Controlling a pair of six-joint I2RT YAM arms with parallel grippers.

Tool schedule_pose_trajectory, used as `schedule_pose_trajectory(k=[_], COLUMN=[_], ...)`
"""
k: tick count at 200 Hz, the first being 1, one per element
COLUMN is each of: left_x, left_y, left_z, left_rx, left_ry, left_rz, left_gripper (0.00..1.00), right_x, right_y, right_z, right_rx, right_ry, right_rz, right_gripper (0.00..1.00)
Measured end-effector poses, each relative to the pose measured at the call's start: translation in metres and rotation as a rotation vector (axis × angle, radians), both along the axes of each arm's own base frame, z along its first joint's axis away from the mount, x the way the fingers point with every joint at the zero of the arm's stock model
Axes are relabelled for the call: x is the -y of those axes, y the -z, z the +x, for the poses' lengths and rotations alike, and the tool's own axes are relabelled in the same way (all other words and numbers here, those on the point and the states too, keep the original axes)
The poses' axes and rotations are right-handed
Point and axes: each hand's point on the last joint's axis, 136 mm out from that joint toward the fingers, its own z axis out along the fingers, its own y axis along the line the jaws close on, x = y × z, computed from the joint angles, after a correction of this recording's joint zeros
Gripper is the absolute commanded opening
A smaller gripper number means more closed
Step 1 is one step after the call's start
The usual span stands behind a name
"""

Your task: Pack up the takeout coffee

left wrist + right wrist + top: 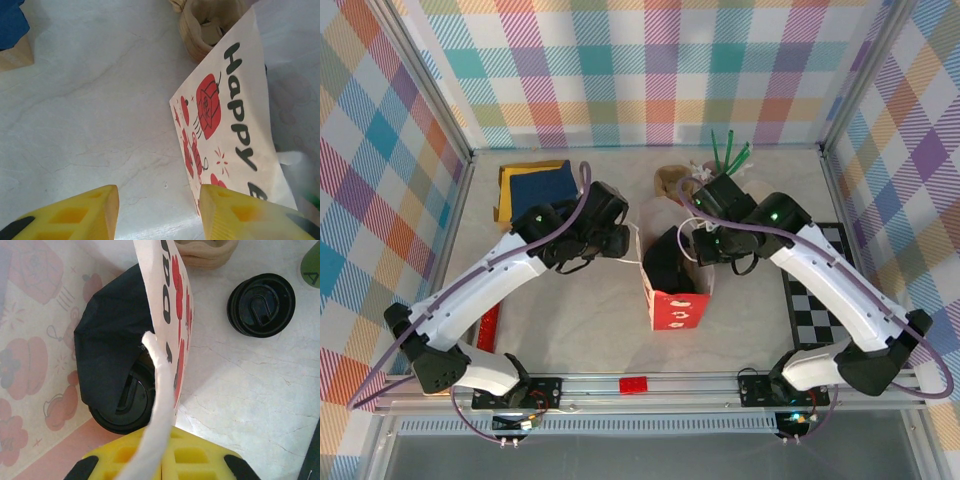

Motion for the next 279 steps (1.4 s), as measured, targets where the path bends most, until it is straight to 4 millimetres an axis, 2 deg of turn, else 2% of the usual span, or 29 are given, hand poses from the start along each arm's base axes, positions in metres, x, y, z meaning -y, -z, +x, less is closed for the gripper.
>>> schedule_pose_trajectory(k=[21, 43, 62, 81, 110, 136, 154, 231, 262, 266, 279], left_x=[0.004, 0.008, 0.009, 0.011, 0.012, 0.014, 0.015, 0.013, 0.004, 0.002, -0.004], left_y=[-0.001, -0.002, -0.005, -0.011, -0.019, -0.026, -0.031, -0.044, -0.065, -0.068, -0.081], left_z=[0.005, 0.009, 0.011, 0.012, 0.013, 0.015, 0.015, 0.013, 0.005, 0.004, 0.0], left_rx=[-0.001, 0.0, 0.004, 0.016, 0.032, 0.045, 0.053, 0.08, 0.131, 0.138, 0.173], left_ry=[0.001, 0.002, 0.002, 0.003, 0.013, 0.021, 0.024, 0.031, 0.039, 0.04, 0.037], left_rz=[0.001, 0.002, -0.004, -0.017, -0.025, -0.031, -0.042, -0.061, -0.102, -0.109, -0.135], left_gripper=[0.46, 0.46, 0.47, 0.53, 0.64, 0.69, 0.7, 0.72, 0.73, 0.73, 0.74], right_x=[0.004, 0.005, 0.006, 0.007, 0.008, 0.009, 0.01, 0.015, 0.016, 0.016, 0.017], right_y=[0.002, 0.002, 0.001, 0.001, 0.001, 0.0, -0.002, -0.033, -0.045, -0.046, -0.051], right_z=[-0.002, -0.002, -0.001, 0.0, 0.001, 0.002, 0.002, -0.001, -0.008, -0.009, -0.013], right_rx=[-0.001, 0.003, 0.009, 0.015, 0.019, 0.024, 0.031, 0.095, 0.117, 0.118, 0.126], right_ry=[0.009, 0.022, 0.03, 0.032, 0.036, 0.039, 0.041, 0.024, -0.006, -0.009, -0.027], right_rz=[-0.003, -0.002, -0.006, -0.012, -0.016, -0.02, -0.023, 0.019, 0.052, 0.057, 0.074], right_gripper=[0.08, 0.14, 0.26, 0.36, 0.41, 0.54, 0.6, 0.86, 0.96, 1.0, 0.99])
